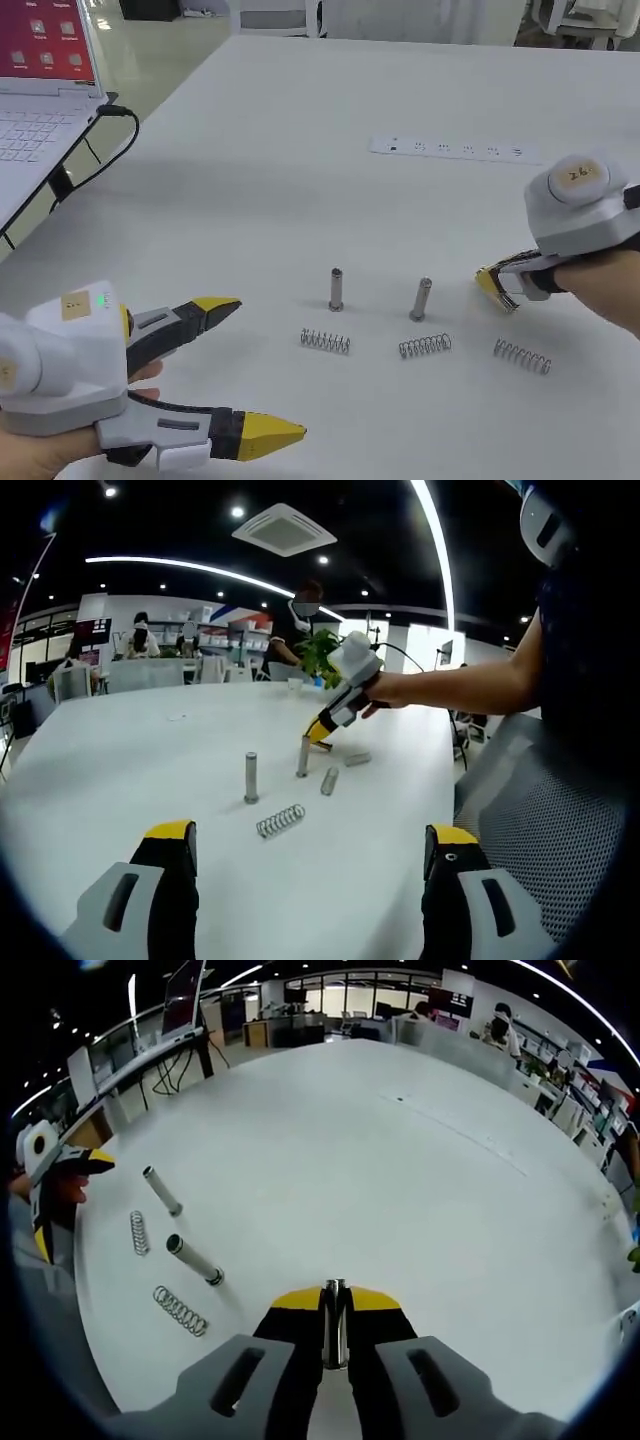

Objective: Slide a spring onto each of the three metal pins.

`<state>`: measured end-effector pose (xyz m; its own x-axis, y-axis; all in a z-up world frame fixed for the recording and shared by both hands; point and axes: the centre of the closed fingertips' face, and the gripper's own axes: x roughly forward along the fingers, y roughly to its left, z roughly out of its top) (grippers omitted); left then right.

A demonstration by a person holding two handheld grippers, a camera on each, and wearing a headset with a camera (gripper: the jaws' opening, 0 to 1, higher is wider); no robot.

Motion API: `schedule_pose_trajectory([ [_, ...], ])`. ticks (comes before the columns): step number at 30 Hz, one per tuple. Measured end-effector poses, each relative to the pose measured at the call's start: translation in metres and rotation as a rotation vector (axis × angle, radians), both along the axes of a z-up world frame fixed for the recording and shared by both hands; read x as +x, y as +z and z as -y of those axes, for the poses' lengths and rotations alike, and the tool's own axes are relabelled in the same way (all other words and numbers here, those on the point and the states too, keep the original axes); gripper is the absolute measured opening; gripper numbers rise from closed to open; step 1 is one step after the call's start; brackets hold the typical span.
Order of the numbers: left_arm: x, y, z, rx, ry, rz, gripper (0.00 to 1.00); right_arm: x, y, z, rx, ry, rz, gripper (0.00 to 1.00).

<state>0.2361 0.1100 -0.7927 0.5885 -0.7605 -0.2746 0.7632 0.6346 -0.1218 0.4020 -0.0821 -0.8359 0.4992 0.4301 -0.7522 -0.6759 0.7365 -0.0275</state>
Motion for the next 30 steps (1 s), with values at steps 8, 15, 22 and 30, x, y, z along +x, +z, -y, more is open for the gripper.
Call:
schedule_pose_trajectory([
  [8, 0.0, 0.001, 0.001, 0.001, -0.004, 0.007, 0.91, -0.005, 0.007, 0.004, 0.002, -0.006, 0.013, 0.05],
  [15, 0.0, 0.005, 0.002, 0.001, -0.008, 0.015, 0.91, -0.011, 0.01, 0.007, 0.008, -0.008, 0.015, 0.05],
  [22, 0.0, 0.006, 0.003, 0.003, -0.011, 0.018, 0.91, -0.016, 0.015, 0.009, 0.028, -0.011, 0.017, 0.05],
  [30, -0.002, 0.007, 0.004, 0.004, -0.014, 0.019, 0.91, -0.023, 0.018, 0.009, 0.05, -0.006, 0.013, 0.05],
])
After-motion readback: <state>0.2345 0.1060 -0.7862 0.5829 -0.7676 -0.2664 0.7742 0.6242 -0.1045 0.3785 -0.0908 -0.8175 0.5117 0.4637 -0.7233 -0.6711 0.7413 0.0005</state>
